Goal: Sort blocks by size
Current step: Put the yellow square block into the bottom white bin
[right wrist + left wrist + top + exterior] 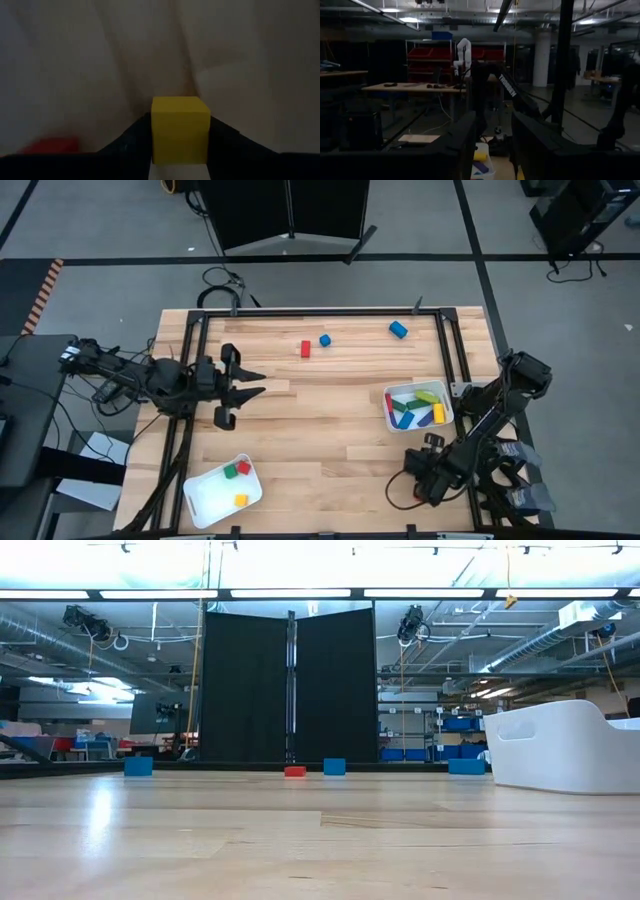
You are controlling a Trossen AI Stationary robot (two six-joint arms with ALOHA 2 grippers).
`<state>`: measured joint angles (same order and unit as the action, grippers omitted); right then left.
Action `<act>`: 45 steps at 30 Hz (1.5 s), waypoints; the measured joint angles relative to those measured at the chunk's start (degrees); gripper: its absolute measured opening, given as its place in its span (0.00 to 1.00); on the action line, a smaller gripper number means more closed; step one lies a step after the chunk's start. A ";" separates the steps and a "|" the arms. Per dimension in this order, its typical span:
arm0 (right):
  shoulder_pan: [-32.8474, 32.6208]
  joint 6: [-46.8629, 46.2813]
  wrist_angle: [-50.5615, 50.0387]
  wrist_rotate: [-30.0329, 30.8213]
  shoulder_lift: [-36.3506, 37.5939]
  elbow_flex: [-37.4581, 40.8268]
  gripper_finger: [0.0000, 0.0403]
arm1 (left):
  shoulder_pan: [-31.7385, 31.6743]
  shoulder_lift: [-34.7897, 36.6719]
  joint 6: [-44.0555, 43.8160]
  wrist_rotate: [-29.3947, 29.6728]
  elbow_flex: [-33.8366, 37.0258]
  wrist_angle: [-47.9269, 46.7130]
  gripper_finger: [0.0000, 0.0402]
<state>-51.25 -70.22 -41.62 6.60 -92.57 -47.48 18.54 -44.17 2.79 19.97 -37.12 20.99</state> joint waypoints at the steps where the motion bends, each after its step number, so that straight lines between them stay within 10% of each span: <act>1: 0.56 0.97 1.53 0.38 -0.12 -0.42 0.35 | 0.15 0.37 0.00 0.00 0.00 0.10 0.33; 11: 14.79 32.01 26.62 16.17 -0.12 -8.00 0.35 | 0.44 4.25 -0.27 0.00 0.00 0.05 0.33; 21: 29.91 58.46 66.13 6.58 -10.78 -14.41 0.35 | 0.47 6.69 -4.28 0.00 -0.02 -3.60 0.33; 45: 32.33 57.37 62.92 -12.25 -56.84 -73.14 0.46 | 0.60 8.65 -6.08 0.00 -0.04 -5.66 0.33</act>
<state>-18.92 -12.85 21.31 -5.65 -149.41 -120.62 19.14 -35.53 -3.29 19.97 -37.17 15.33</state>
